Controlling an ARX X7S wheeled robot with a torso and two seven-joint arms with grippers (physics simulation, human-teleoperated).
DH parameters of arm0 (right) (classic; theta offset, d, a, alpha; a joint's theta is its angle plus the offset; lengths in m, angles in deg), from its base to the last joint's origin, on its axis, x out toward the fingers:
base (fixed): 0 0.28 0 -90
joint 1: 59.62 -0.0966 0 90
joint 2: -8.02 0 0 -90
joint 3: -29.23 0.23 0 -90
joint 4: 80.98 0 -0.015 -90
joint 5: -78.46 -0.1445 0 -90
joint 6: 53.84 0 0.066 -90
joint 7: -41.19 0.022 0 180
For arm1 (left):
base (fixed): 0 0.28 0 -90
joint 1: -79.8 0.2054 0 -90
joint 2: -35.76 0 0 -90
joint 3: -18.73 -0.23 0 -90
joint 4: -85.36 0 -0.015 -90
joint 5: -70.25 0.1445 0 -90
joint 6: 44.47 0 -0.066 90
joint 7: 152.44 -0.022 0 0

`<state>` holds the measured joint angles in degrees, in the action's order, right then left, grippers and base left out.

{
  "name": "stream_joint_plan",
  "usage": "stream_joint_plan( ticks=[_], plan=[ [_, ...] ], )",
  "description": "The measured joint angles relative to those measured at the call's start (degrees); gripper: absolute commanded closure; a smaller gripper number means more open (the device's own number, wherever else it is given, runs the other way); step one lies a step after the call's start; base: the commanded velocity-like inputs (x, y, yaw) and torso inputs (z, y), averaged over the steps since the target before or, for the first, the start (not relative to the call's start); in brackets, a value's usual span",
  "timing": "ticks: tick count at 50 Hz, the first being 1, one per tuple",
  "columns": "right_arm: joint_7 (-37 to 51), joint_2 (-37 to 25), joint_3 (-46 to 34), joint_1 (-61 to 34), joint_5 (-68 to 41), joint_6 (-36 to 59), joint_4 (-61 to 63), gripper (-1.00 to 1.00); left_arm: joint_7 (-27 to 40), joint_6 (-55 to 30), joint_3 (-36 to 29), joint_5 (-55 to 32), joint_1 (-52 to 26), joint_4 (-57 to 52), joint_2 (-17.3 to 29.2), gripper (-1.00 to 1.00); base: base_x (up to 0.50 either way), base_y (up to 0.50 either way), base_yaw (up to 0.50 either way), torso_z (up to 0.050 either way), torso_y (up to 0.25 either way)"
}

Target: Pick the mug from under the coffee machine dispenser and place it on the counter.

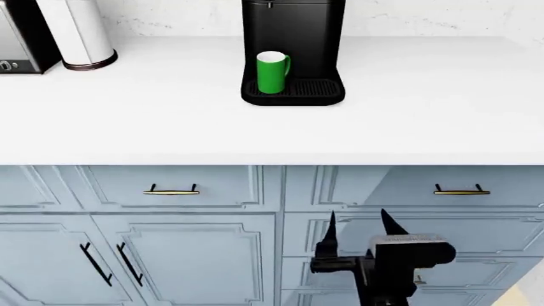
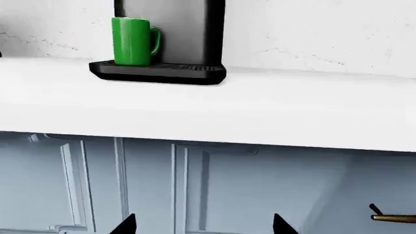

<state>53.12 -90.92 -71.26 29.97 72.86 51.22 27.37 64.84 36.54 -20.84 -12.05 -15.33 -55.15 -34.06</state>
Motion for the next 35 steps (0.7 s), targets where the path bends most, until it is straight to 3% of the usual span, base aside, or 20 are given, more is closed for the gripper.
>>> stream_joint_plan(
  ticks=[7, 16, 24, 35],
  plan=[
    [1.55, 0.23, -3.98, -7.07, 4.03, 20.51, 19.62, -1.00, 0.66, 0.44, 1.55, -2.02, 0.13, -0.48, 0.13, -1.00, 0.00, 0.00, 0.00, 0.000, 0.000],
    [-5.32, 5.41, -10.21, -24.17, 18.02, 47.54, 32.55, -1.00, 1.01, 0.77, 2.39, -3.14, 0.16, -0.67, 0.14, -1.00, 0.00, 0.00, 0.00, 0.000, 0.000],
    [-9.95, 7.36, -11.75, -40.02, 23.98, 62.61, 30.88, -1.00, 1.07, 1.07, 2.80, -3.69, 0.21, -0.58, 0.05, -1.00, 0.00, 0.00, 0.00, 0.000, 0.000],
    [-11.66, 8.40, -12.36, -53.02, 24.98, 70.82, 22.98, -1.00, 1.00, 1.36, 3.06, -4.09, 0.31, -0.39, -0.03, -1.00, 0.00, 0.00, 0.00, 0.000, 0.000]
  ],
)
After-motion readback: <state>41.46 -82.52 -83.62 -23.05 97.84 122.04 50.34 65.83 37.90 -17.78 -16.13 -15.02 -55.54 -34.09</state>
